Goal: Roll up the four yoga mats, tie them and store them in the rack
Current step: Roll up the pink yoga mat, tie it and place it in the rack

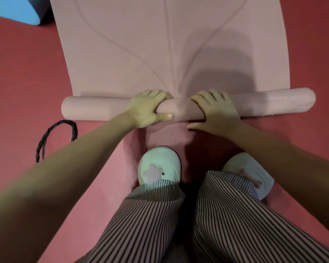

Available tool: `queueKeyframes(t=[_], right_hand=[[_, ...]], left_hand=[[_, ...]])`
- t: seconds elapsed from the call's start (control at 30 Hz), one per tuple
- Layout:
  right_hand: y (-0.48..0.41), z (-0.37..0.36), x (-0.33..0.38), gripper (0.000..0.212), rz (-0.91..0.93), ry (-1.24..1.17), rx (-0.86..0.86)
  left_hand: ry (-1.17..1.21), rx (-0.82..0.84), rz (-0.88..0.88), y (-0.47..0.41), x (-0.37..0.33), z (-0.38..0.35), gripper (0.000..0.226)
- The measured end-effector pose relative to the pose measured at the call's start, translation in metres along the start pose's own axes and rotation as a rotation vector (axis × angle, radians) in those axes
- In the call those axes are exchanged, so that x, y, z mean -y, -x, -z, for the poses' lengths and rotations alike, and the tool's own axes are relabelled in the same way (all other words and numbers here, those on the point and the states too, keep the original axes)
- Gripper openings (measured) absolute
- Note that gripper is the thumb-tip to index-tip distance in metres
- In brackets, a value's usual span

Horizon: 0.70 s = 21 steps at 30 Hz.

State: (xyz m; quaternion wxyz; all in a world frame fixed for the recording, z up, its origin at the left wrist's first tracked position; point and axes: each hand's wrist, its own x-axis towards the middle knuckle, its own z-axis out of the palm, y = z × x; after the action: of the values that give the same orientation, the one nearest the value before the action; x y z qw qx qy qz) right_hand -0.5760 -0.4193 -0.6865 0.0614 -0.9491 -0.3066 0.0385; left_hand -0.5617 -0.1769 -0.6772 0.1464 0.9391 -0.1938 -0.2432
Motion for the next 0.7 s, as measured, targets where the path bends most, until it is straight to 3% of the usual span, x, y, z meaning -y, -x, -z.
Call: queueKeyframes(t=[0.1, 0.37, 0.5, 0.57, 0.6, 0.7], right_hand=[[-0.006, -0.004, 0.002, 0.086, -0.090, 0.035, 0.128], [-0.032, 0.016, -0.012, 0.070, -0.113, -0.122, 0.324], [-0.030, 0.028, -0.018, 0.063, -0.142, -0.239, 0.493], [-0.020, 0.026, -0.015, 0.059, -0.139, -0.257, 0.582], [-0.017, 0.024, -0.013, 0.058, -0.134, -0.263, 0.603], [-0.022, 0.026, -0.013, 0.059, -0.172, -0.315, 0.651]], left_hand=[[0.046, 0.023, 0.009, -0.004, 0.002, 0.002, 0.084], [0.289, 0.107, 0.093, -0.014, -0.001, 0.021, 0.059], [0.490, 0.249, 0.171, -0.011, -0.004, 0.015, 0.049], [0.362, 0.276, 0.090, -0.003, -0.009, 0.004, 0.055], [0.205, 0.208, 0.013, 0.003, -0.011, -0.005, 0.063], [-0.074, -0.253, -0.132, 0.025, -0.018, -0.029, 0.072]])
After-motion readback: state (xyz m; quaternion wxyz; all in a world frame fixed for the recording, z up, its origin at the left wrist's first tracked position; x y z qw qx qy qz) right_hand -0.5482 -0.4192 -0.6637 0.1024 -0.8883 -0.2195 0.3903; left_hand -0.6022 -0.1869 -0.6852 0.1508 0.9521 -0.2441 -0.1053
